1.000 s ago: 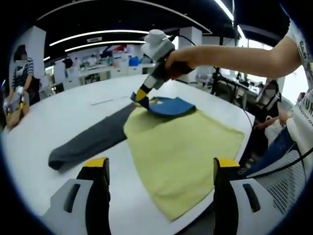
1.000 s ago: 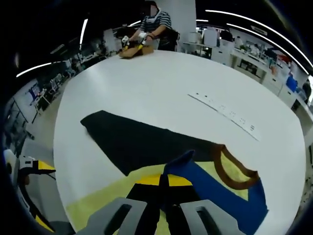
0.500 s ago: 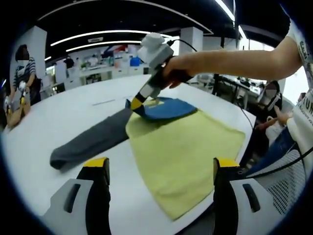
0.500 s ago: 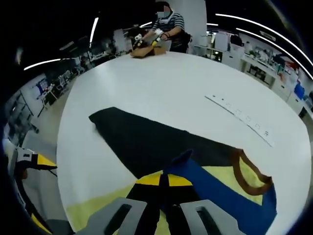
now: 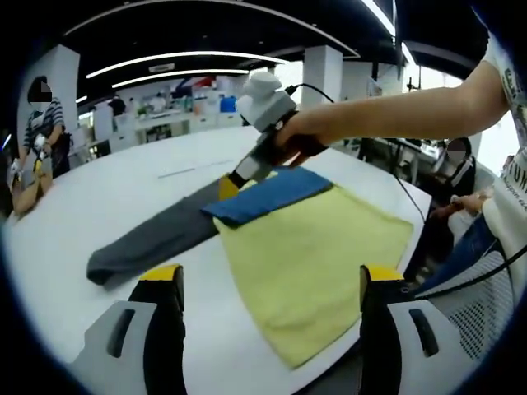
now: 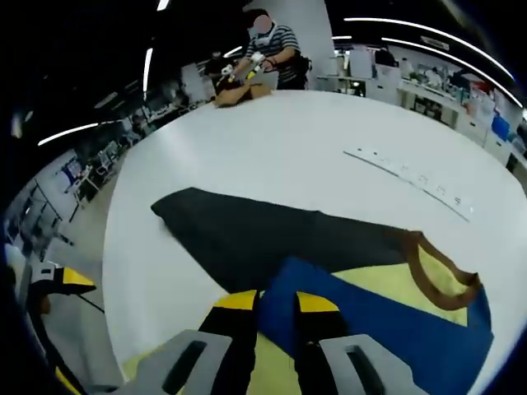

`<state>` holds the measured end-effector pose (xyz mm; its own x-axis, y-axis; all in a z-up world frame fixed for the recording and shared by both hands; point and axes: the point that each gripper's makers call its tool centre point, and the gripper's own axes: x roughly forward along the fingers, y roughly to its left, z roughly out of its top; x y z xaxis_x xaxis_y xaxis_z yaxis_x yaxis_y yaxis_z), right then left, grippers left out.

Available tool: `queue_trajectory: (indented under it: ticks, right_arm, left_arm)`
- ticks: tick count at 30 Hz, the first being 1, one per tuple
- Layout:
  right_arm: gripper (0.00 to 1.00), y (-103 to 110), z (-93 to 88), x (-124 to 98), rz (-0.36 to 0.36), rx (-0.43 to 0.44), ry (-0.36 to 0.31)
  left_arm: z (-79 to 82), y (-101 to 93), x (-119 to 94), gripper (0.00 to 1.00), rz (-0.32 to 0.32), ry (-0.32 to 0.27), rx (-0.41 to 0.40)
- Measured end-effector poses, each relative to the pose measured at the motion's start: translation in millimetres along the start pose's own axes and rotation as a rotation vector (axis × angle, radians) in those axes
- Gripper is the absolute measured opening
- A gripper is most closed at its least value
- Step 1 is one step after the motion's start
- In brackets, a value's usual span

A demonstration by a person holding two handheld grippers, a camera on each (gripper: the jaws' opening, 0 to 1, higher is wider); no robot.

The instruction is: Fold the garment on the visible template until the final outline fits inside the template.

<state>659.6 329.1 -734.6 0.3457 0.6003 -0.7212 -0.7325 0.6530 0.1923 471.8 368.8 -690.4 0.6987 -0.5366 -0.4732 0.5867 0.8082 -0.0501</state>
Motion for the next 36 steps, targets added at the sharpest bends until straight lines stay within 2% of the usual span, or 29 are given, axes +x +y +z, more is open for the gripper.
queue_trajectory:
  ticks: [6,11,16,27,36]
  right_arm:
    - [0.42,-7.9,3.8,-11.0,-0.011,-0.029,-0.022]
    - [0.54,-14.9,2.5,-21.7,-0.018,-0.05,-0.038]
    - [0.7,-23.6,-5.0,-31.6,-0.025,-0.069,-0.04]
    - [0.84,-52.3,-33.7,-64.1,-0.068,-0.115,-0.051]
    - [0.86,-81.1,-64.9,-92.3,-0.106,-0.096,-0.045]
  left_arm:
    - [0.0,5.5,1.5,0.88,0.006,0.0,0.008]
    - [0.5,11.8,2.6,0.92,0.019,-0.004,-0.001]
    - [0.0,19.9,3.4,0.94,0.028,-0.001,-0.004]
    - [-0.8,37.4,10.2,0.99,0.037,0.007,-0.016]
    - [1.5,47.8,17.8,0.99,0.056,0.016,-0.025]
